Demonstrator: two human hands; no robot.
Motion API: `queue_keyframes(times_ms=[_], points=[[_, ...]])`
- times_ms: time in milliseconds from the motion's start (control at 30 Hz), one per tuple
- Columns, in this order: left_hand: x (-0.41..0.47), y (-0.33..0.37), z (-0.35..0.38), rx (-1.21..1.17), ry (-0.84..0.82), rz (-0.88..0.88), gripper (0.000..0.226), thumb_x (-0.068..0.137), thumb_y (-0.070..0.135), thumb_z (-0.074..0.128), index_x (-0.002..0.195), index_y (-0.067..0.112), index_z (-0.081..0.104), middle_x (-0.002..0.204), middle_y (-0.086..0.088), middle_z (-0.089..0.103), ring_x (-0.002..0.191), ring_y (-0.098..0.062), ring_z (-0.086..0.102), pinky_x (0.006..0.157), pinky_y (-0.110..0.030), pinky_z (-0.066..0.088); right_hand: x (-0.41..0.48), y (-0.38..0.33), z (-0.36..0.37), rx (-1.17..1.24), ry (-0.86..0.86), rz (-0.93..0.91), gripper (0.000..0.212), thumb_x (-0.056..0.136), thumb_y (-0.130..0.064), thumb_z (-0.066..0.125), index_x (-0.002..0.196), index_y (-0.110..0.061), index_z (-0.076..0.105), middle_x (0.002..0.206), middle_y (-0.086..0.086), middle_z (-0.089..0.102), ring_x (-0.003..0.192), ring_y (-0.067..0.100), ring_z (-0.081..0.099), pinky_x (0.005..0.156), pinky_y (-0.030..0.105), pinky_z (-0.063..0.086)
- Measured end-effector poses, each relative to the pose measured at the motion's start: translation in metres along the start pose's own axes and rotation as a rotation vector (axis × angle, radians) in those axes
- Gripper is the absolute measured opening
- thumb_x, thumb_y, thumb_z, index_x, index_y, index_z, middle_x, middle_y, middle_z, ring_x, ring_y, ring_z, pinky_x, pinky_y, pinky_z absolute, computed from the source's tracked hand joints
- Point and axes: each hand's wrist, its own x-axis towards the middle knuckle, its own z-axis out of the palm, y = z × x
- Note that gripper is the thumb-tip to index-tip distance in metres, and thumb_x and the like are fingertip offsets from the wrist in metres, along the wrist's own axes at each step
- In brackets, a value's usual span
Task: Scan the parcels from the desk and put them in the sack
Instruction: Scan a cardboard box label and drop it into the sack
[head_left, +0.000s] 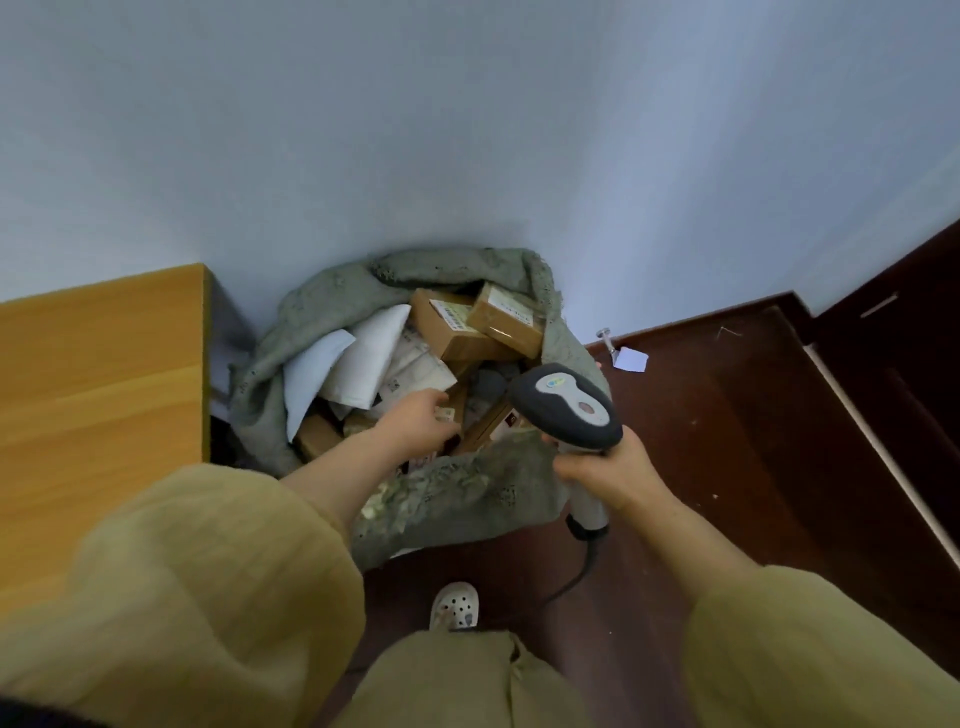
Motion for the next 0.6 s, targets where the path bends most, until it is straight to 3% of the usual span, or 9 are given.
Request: queue_keyframes(times_ms=[100, 200, 600], points=[[-0.036, -0.008, 0.004, -0.003, 0.044, -0.042, 0.054, 0.094, 0.028, 0.055, 0.143, 0.011, 0.039, 0.143, -0.008, 0.046, 0.127, -0.023, 0.048, 0.097, -0.029, 0.04, -0.011, 0.007, -0.002, 0.011, -0.026, 0.004, 0.032, 0.07, 0.007, 0.067, 0.101, -0.002, 0.068, 0.105, 0.018, 0.069, 0.105, 0.033, 0.062, 0.09, 0.056, 0.05], [-0.074, -0.013, 0.018, -0.001, 0.098, -0.08, 0.054, 0.094, 0.032, 0.056, 0.142, 0.014, 0.042, 0.141, -0.008, 0.048, 0.121, -0.022, 0.052, 0.091, -0.029, 0.044, -0.023, 0.016, -0.005, -0.009, -0.065, 0.008, 0.031, 0.073, 0.006, 0.067, 0.103, 0.001, 0.068, 0.106, 0.016, 0.069, 0.104, 0.029, 0.062, 0.087, 0.045, 0.052], [-0.155, -0.024, 0.068, 0.016, 0.183, -0.15, 0.052, 0.093, 0.023, 0.058, 0.141, 0.011, 0.042, 0.143, -0.009, 0.046, 0.125, -0.024, 0.048, 0.098, -0.028, 0.037, -0.042, 0.046, -0.012, -0.006, -0.058, 0.044, 0.036, 0.07, 0.0, 0.069, 0.105, -0.01, 0.067, 0.105, 0.007, 0.068, 0.102, 0.026, 0.061, 0.09, 0.05, 0.054]])
